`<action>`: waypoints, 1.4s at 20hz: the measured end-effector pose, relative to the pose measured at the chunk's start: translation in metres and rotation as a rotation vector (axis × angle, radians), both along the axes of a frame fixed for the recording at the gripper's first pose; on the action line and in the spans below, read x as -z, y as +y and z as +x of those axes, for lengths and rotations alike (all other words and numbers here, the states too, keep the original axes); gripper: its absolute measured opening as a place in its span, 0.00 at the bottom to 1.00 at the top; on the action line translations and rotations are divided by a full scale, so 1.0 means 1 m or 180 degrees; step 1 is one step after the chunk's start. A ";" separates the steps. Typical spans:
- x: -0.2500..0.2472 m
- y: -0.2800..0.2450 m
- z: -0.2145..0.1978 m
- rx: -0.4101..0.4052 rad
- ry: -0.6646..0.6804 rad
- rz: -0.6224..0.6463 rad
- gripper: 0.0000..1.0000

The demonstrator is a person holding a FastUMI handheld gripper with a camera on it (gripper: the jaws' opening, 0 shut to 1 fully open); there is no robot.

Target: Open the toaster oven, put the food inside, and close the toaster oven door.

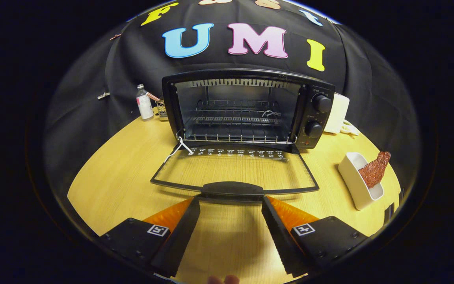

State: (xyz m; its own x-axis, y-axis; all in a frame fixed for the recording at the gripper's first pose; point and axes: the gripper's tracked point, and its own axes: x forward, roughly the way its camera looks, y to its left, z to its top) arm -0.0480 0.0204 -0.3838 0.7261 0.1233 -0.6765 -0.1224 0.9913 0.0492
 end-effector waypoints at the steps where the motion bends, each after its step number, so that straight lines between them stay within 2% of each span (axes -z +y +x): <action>1: -0.009 -0.005 -0.002 -0.0015 0.0026 0.0051 0.98; 4: -0.042 -0.035 -0.013 -0.0015 0.0086 0.0234 0.98; 8: -0.088 -0.110 -0.017 0.0126 0.0044 0.0320 0.98; 13: -0.107 -0.200 -0.018 0.0364 0.0292 0.0647 0.99; 22: -0.087 -0.311 0.001 0.0575 0.0910 0.1067 0.99; 26: -0.064 -0.330 0.014 0.0610 0.1238 0.1400 0.98; 28: -0.049 -0.332 0.015 0.0496 0.1475 0.1500 0.96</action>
